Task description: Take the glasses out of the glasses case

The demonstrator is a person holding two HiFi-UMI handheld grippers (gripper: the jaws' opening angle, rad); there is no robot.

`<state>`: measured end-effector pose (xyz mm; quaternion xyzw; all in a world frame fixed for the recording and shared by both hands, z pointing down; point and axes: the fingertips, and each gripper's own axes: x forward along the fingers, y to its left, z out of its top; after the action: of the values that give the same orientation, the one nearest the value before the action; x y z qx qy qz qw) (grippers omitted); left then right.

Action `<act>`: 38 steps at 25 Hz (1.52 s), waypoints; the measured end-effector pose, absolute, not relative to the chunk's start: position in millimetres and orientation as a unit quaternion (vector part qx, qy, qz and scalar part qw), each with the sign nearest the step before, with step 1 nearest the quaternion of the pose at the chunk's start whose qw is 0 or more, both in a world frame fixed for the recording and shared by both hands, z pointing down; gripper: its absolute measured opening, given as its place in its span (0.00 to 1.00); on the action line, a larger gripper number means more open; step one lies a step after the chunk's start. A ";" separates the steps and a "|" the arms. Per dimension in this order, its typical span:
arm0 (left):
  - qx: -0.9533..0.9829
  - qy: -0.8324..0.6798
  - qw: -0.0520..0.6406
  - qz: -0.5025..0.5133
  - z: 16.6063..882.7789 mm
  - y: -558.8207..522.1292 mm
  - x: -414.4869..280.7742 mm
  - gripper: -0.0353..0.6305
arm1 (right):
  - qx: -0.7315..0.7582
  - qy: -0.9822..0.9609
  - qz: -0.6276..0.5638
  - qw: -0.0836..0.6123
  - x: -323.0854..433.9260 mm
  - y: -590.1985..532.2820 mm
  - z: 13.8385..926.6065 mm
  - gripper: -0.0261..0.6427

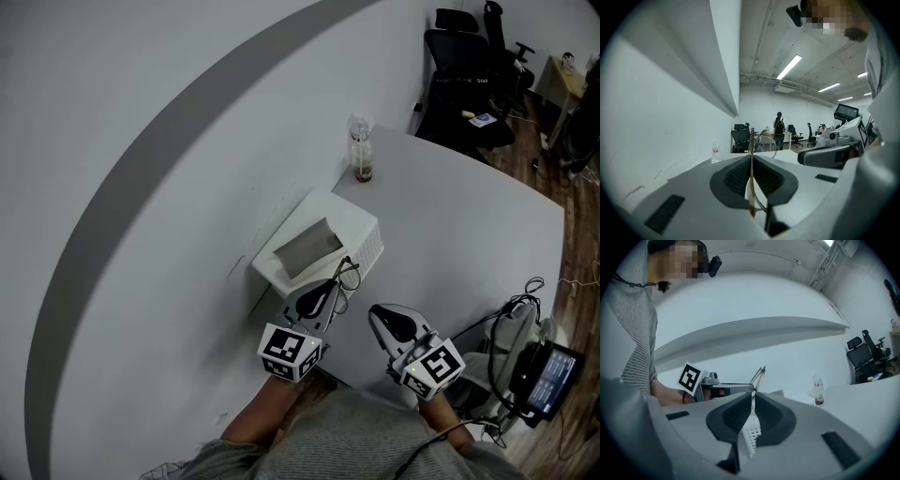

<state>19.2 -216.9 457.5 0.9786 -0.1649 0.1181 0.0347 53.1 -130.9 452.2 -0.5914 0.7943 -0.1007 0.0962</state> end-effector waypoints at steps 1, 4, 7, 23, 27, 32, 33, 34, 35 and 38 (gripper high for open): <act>0.979 -0.165 0.035 0.118 457.9 -216.5 19.0 0.09 | -0.591 0.794 -0.100 0.096 53.0 -130.9 452.2 0.06; 0.978 -0.166 0.036 0.118 458.8 -215.7 18.1 0.09 | -0.591 0.795 -0.100 0.096 52.8 -131.1 451.6 0.06; 0.978 -0.166 0.039 0.117 459.5 -213.7 17.4 0.09 | -0.592 0.794 -0.100 0.095 53.3 -130.6 451.4 0.06; 0.980 -0.156 0.059 0.109 465.5 -194.1 16.9 0.09 | -0.595 0.793 -0.094 0.090 56.7 -131.4 450.1 0.07; 0.980 -0.156 0.061 0.109 466.9 -192.5 16.8 0.09 | -0.595 0.793 -0.093 0.089 57.1 -131.3 450.3 0.06; 0.980 -0.158 0.060 0.107 464.2 -193.0 16.2 0.09 | -0.599 0.791 -0.089 0.088 58.3 -131.6 449.4 0.06; 0.980 -0.158 0.060 0.107 463.9 -193.0 16.2 0.09 | -0.601 0.790 -0.088 0.088 58.9 -131.6 449.1 0.07; 0.980 -0.158 0.059 0.107 463.8 -193.1 16.1 0.09 | -0.602 0.789 -0.087 0.087 59.4 -131.7 449.0 0.06; 0.980 -0.158 0.059 0.107 463.8 -193.3 15.9 0.09 | -0.604 0.787 -0.087 0.085 59.9 -131.9 449.2 0.06; 0.980 -0.160 0.059 0.107 464.1 -194.8 15.3 0.09 | -0.609 0.785 -0.086 0.078 60.7 -132.3 450.4 0.06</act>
<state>15.3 -194.8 464.1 0.9796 -0.1596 0.1071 0.0593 60.7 -132.3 450.4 -0.6086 0.7849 -0.0858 0.0785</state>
